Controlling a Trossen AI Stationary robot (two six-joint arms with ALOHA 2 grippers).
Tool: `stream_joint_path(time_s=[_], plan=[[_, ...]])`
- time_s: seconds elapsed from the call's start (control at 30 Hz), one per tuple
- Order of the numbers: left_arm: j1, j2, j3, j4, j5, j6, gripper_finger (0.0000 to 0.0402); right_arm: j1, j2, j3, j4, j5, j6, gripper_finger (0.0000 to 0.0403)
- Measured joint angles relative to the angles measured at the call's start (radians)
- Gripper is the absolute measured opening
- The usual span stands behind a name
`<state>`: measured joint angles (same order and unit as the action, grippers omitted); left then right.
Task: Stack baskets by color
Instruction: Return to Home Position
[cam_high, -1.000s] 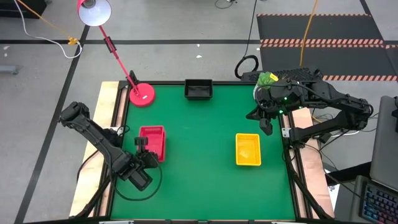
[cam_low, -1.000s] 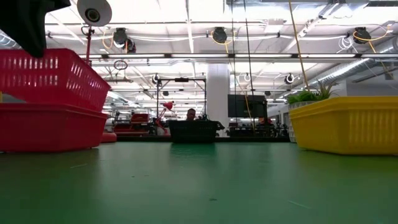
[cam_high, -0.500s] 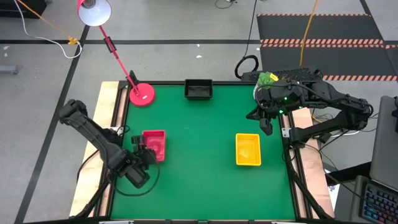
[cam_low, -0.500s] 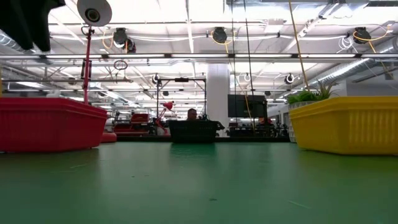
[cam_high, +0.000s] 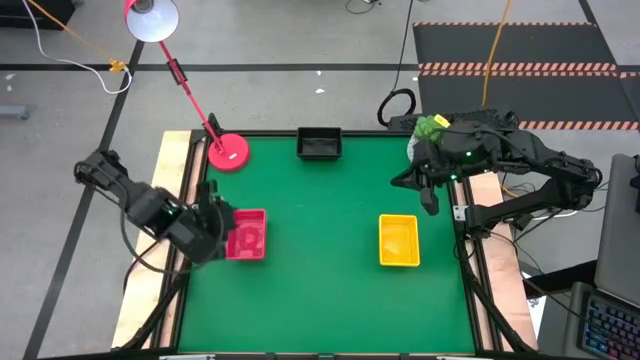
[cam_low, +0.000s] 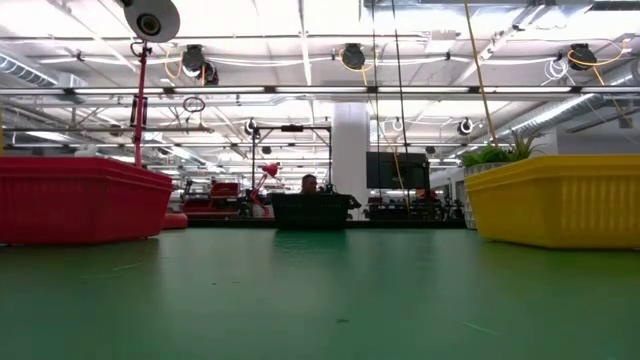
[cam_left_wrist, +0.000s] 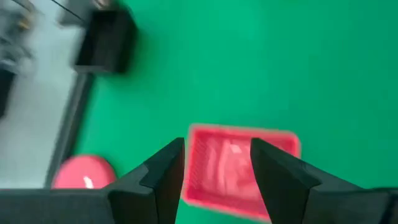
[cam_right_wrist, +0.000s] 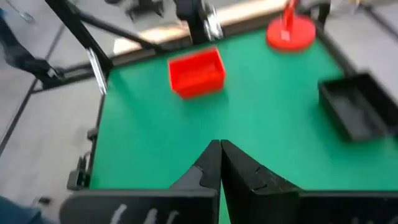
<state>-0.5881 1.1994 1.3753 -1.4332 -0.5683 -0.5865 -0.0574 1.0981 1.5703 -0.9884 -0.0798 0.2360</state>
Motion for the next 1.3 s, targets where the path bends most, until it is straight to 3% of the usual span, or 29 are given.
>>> stream_joint_path(time_s=[0.23,0.37,0.47,0.6,0.7,0.9,1.0,1.1,1.2,1.3], plan=[[0.104,-0.011,0.164,0.005,-0.246,0.055,0.0186,0.0,-0.044,0.0,0.174,0.001,-0.095,0.0],[0.211,-0.011,0.223,0.007,-0.263,0.216,0.0184,0.0,-0.063,0.0,0.221,0.001,-0.209,0.0],[0.288,-0.029,0.239,0.048,-0.259,0.332,0.0158,0.0,-0.078,0.0,0.229,0.001,-0.268,0.0],[0.386,-0.094,0.231,0.133,-0.2,0.443,0.0079,0.0,-0.093,0.0,0.229,0.019,-0.321,0.0],[0.451,-0.126,0.228,0.121,-0.184,0.408,0.0015,0.0,-0.1,-0.015,0.232,0.058,-0.404,0.0],[0.512,-0.127,0.223,0.149,-0.166,0.26,0.0035,0.0,-0.104,-0.077,0.24,0.11,-0.482,0.0],[0.511,-0.118,0.169,0.273,-0.142,0.379,0.0036,-0.001,-0.112,-0.141,0.292,0.109,-0.526,0.0],[0.544,-0.134,0.075,0.485,0.018,0.544,0.0011,-0.002,-0.135,-0.241,0.379,0.11,-0.58,0.0],[0.585,-0.168,-0.017,0.686,0.159,0.559,0.0007,-0.002,-0.168,-0.353,0.512,0.108,-0.627,0.0],[0.603,-0.203,-0.107,0.816,0.222,0.557,0.0004,-0.002,-0.219,-0.47,0.659,0.106,-0.641,0.0]])
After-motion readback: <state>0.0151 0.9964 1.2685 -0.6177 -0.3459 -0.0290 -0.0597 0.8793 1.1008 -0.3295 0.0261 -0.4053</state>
